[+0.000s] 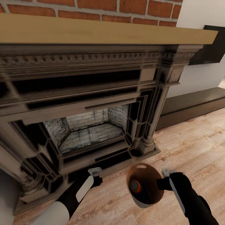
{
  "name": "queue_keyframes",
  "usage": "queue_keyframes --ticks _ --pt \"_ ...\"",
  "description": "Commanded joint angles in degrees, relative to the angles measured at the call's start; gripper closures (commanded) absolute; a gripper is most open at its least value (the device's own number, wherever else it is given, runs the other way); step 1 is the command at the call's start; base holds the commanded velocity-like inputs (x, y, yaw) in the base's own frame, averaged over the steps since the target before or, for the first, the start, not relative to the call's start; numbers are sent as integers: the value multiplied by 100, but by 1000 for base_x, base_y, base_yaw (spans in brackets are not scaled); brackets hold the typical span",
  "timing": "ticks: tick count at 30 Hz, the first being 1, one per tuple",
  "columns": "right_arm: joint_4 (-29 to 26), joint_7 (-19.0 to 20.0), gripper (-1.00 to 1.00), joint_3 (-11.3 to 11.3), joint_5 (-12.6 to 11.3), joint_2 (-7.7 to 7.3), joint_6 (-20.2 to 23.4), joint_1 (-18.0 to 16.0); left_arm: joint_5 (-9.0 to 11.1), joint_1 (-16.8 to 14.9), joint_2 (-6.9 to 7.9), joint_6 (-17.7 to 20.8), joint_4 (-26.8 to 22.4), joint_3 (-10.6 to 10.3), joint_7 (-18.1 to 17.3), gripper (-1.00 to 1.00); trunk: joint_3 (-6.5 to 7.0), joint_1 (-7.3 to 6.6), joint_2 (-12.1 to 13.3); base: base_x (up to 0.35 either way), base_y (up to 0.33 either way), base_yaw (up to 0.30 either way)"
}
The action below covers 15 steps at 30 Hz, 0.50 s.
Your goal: Put the three can of soda from the living room inside the tash can in the kitchen.
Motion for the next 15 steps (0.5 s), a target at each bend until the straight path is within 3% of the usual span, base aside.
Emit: queue_keyframes --ticks 1,15 --pt "24 31 100 -8 -116 -2 4 7 0 7 -2 -2 20 -3 2 -100 1 0 0 0 0 0" --pt "232 31 100 16 -122 63 4 52 -6 48 0 -45 364 -15 11 -100 1 0 0 0 0 0"
